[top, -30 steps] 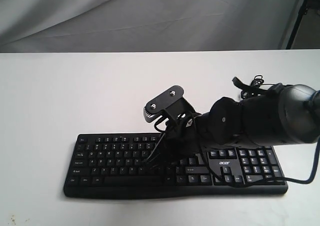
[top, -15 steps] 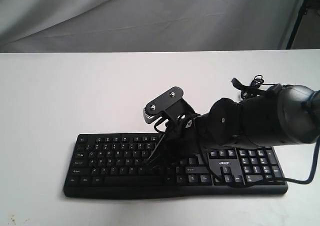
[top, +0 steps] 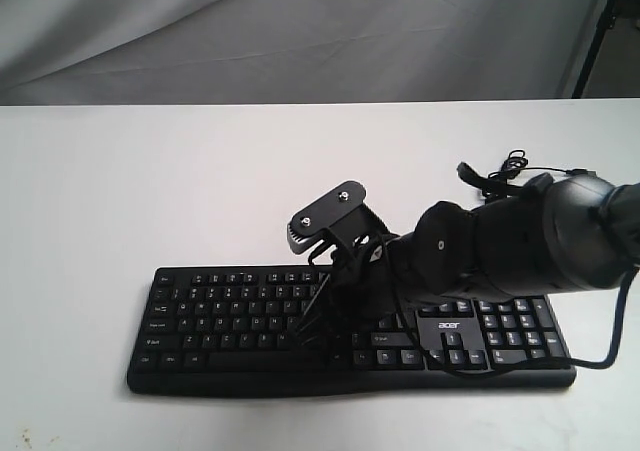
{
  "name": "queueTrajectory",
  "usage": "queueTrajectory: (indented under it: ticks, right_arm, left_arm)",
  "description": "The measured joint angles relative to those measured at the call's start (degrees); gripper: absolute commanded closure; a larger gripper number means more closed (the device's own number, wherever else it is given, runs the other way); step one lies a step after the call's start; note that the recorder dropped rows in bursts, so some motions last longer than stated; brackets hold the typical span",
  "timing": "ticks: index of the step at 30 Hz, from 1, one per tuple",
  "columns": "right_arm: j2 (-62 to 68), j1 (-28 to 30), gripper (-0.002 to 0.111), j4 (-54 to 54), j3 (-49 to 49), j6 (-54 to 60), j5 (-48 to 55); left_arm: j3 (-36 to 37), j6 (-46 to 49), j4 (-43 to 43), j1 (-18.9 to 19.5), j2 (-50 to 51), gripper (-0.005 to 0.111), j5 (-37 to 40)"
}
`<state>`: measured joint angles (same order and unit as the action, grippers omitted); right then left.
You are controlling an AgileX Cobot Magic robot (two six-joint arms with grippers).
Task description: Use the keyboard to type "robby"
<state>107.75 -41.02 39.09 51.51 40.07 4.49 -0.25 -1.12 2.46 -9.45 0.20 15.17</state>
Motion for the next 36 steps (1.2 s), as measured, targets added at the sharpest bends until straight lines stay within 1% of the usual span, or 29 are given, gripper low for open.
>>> queueTrajectory:
  ticks: [25, 29, 31, 33, 36]
  right_arm:
    - [1.45, 0.0, 0.108, 0.23, 0.1, 0.0, -1.03]
    - [-0.36, 0.0, 0.108, 0.12, 0.0, 0.0, -1.04]
    - [-2.78, 0.0, 0.108, 0.12, 0.22, 0.0, 0.64]
    - [-3.6, -1.29, 0.108, 0.12, 2.69, -0.1, 4.48]
    - [-2.73, -5.3, 0.108, 0.12, 6.5, -0.1, 5.74]
  left_arm:
    - [0.0, 0.0, 0.0, 0.0, 0.0, 0.107, 0.0]
    - [0.0, 0.0, 0.0, 0.0, 0.0, 0.107, 0.0]
    - [0.0, 0.0, 0.0, 0.0, 0.0, 0.107, 0.0]
    - [0.0, 0.0, 0.0, 0.0, 0.0, 0.107, 0.0]
    - [0.0, 0.0, 0.0, 0.0, 0.0, 0.107, 0.0]
